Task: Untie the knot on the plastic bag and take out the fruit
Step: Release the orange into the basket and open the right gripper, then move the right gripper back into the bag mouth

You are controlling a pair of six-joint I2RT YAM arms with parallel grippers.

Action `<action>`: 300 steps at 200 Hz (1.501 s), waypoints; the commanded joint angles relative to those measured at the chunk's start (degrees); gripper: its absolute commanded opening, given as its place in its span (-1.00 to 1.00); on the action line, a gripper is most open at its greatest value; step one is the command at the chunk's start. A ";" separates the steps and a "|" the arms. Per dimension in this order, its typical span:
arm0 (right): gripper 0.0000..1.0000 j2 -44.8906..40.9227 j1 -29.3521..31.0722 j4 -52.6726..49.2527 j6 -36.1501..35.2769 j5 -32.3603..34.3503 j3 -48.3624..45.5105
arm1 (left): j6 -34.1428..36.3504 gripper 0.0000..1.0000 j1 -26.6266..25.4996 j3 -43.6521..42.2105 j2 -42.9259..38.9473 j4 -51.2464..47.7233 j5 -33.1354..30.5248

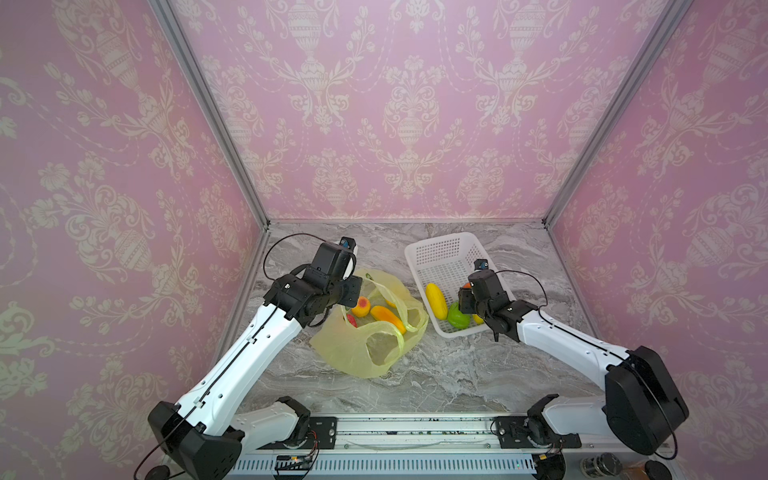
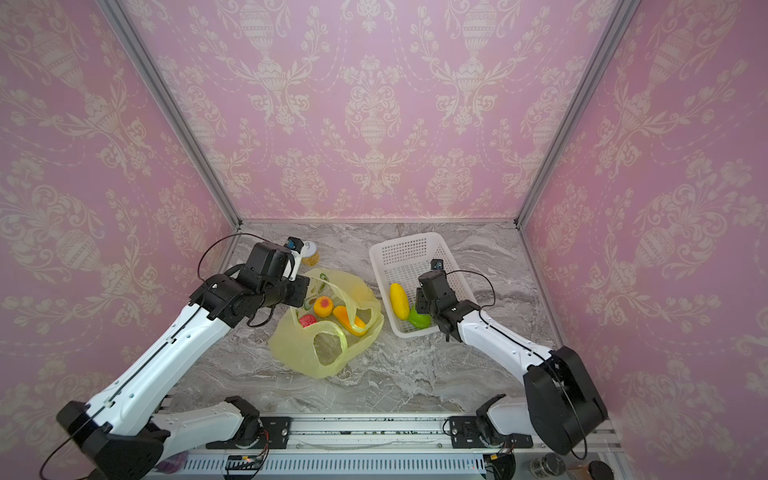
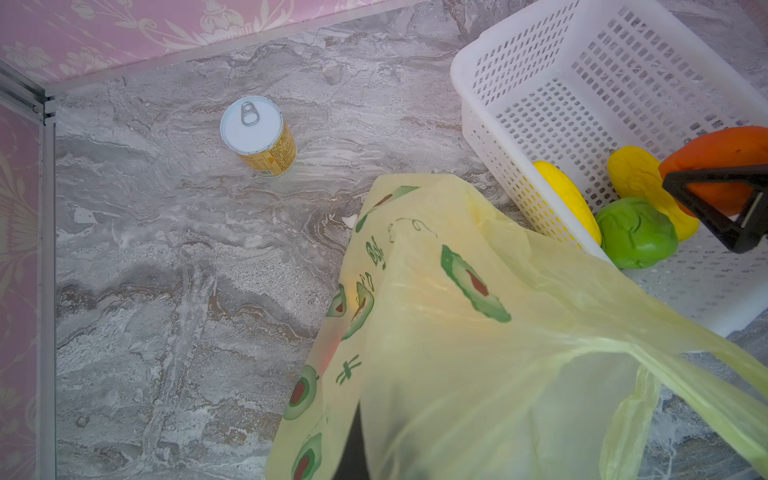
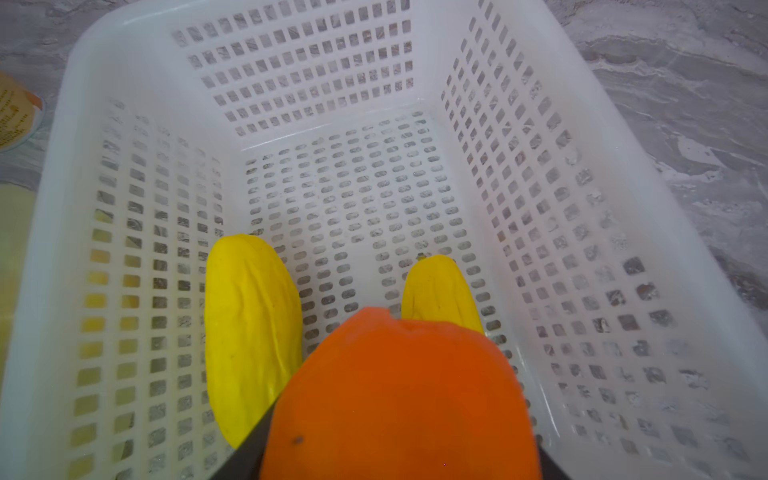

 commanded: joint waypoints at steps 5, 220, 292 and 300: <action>-0.75 5.28 -2.97 0.79 0.25 -0.62 4.54 | 0.83 -1.00 0.58 -0.59 0.06 -1.00 0.05; 0.72 -15.38 -2.07 3.17 -1.35 -8.06 -3.78 | 0.88 -1.00 0.76 -0.68 -0.40 -1.01 -0.60; -0.26 -40.33 15.64 8.00 -8.95 -15.73 -11.96 | 0.87 -1.00 0.87 -0.68 -0.03 -1.03 -0.65; -0.30 -39.78 17.94 8.38 -10.40 -16.95 -11.56 | 0.84 -1.00 0.89 -0.68 0.13 -1.00 -0.59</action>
